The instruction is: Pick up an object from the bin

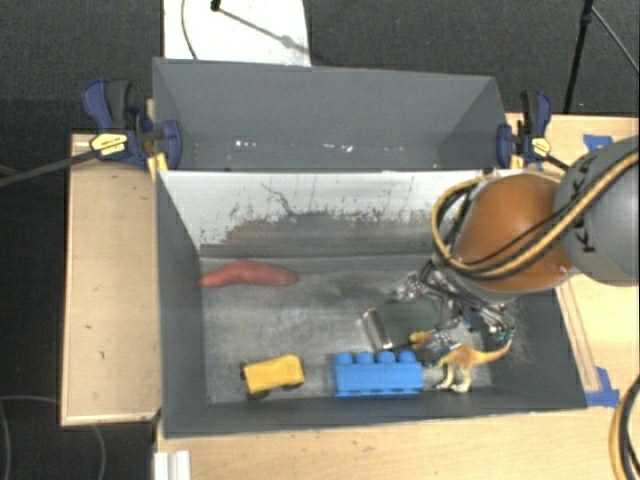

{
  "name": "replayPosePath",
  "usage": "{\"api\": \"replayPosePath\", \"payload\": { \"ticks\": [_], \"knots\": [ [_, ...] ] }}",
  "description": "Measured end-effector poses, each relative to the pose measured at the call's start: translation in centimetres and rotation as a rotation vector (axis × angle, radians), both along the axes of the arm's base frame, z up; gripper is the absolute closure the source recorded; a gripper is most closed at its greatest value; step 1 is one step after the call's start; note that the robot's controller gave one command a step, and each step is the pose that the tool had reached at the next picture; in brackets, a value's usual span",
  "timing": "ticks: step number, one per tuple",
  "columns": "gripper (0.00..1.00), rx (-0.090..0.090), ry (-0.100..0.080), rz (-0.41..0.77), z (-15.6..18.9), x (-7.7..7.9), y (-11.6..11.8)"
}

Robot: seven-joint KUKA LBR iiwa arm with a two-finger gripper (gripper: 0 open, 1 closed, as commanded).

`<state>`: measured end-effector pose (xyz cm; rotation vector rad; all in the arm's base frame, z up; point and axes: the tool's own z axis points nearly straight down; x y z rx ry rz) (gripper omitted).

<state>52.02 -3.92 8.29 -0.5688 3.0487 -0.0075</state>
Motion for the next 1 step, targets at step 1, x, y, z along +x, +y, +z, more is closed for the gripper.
{"api": "replayPosePath", "payload": {
  "ticks": [1],
  "knots": [
    [0.0,0.004,-0.003,0.035,-0.2,-1.52,-1.76]
  ]
}}
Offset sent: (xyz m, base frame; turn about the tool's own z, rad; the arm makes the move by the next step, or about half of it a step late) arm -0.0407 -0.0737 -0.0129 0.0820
